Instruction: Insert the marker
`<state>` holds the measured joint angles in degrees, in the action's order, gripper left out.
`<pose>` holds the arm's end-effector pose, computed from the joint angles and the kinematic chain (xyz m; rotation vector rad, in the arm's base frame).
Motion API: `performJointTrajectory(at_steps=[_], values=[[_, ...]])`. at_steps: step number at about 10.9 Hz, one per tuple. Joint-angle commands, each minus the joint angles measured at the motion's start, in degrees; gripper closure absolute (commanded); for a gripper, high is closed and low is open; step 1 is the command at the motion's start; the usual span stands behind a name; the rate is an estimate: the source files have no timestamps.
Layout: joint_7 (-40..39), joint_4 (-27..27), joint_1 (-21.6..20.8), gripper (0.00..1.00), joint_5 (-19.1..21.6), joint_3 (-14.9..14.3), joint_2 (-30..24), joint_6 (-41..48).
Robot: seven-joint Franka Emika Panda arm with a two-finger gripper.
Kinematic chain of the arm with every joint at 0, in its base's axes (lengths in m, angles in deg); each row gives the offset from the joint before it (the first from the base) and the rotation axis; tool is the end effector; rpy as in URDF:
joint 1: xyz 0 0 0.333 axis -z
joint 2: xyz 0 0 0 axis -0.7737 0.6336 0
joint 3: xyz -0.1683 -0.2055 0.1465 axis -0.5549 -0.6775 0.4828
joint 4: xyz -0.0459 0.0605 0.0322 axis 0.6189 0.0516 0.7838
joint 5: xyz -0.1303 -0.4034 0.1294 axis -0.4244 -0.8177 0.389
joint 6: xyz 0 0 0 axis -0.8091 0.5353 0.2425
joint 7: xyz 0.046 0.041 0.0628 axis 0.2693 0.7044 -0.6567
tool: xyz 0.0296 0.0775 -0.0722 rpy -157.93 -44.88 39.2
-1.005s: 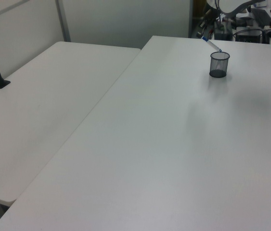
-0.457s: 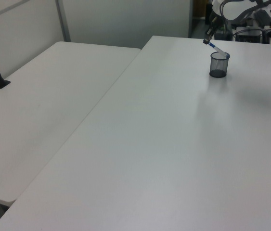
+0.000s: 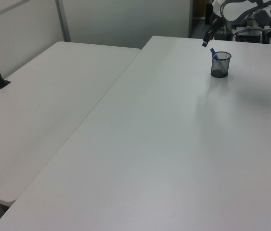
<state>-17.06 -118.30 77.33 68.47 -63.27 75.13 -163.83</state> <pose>0.6252 -0.3097 0.3978 2.8684 -0.1947 0.5573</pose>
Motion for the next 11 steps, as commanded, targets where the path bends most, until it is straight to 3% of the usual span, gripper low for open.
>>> performJointTrajectory(at_steps=[1, 4, 7, 11], values=[[-0.50, -0.64, -1.76, 0.00, 2.26, 0.99, -2.22, 4.30], [5.02, 3.13, -8.52, 0.00, 4.55, 1.52, -3.80, 13.69], [9.24, 4.81, -17.48, 0.00, 7.36, 1.43, -9.40, 25.99], [14.25, 10.24, -25.58, 0.00, 6.67, 1.34, -13.12, 46.30]])
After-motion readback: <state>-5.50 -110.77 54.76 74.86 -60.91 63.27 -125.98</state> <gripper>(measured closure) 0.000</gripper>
